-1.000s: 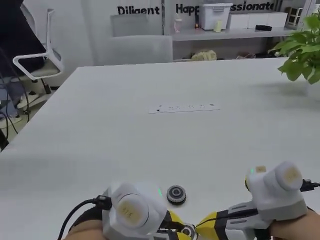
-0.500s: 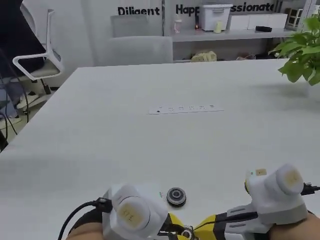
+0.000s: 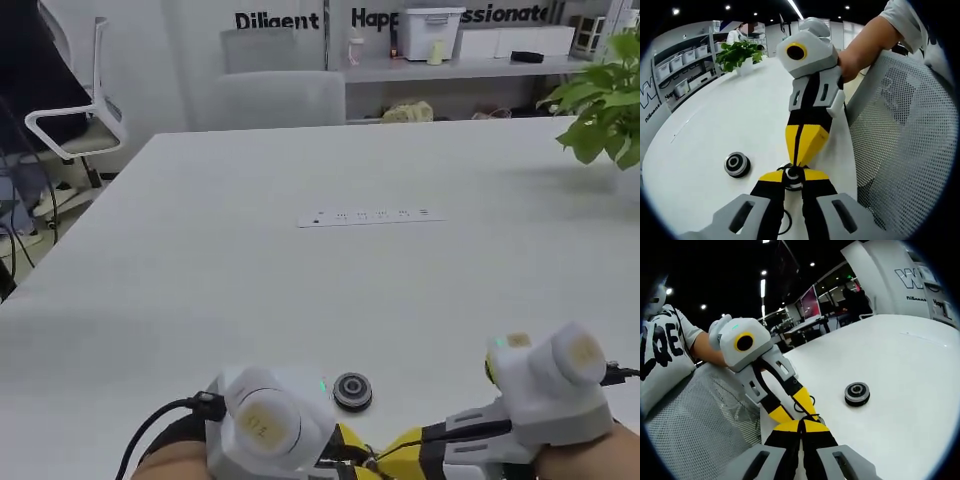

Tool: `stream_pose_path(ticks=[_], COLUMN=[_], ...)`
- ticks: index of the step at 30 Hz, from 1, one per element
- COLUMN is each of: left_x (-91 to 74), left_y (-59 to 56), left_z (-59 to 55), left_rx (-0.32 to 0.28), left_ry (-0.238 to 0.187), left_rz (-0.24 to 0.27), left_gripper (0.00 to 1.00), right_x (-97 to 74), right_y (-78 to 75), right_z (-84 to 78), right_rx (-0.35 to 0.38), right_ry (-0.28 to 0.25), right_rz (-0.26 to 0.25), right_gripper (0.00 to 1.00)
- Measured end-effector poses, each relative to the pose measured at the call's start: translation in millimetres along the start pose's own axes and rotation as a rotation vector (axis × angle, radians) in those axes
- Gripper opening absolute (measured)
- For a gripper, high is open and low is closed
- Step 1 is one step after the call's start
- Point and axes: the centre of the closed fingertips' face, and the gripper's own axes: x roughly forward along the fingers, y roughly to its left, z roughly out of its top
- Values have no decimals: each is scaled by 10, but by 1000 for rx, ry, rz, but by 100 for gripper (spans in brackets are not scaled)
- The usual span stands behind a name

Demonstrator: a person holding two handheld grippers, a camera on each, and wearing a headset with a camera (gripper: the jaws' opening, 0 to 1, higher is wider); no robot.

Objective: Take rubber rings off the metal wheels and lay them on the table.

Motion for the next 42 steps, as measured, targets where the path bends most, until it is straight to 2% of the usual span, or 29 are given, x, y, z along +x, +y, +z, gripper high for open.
stream_pose_path(ticks=[3,7,10,14,16,25,36,42], left_x=[0,2,3,-29,-62,-237,-530,-674], left_y=[0,-3,-11,-21,-33,-32,1,22], left_z=[-1,2,15,3,23,143,252,233], left_rx=[-2,-4,42,60,34,17,0,-29], left_ry=[0,-5,-4,7,-5,-58,-140,-161], left_rz=[0,-4,-9,-21,-39,-47,-14,12], left_gripper=[7,7,7,8,9,16,26,30], right_x=[-6,-30,-32,-42,-53,-71,-101,-109], right_y=[-22,-63,-61,-75,-84,-98,-83,-70], right_z=[-6,-18,-31,-34,-22,15,120,158], right_rx=[21,1,-12,-16,-11,-5,-7,-16], right_ry=[-10,-7,1,2,-5,-20,-46,-48], right_rz=[-3,-22,-24,-30,-33,-36,-30,-27], right_gripper=[0,0,0,0,0,0,0,0])
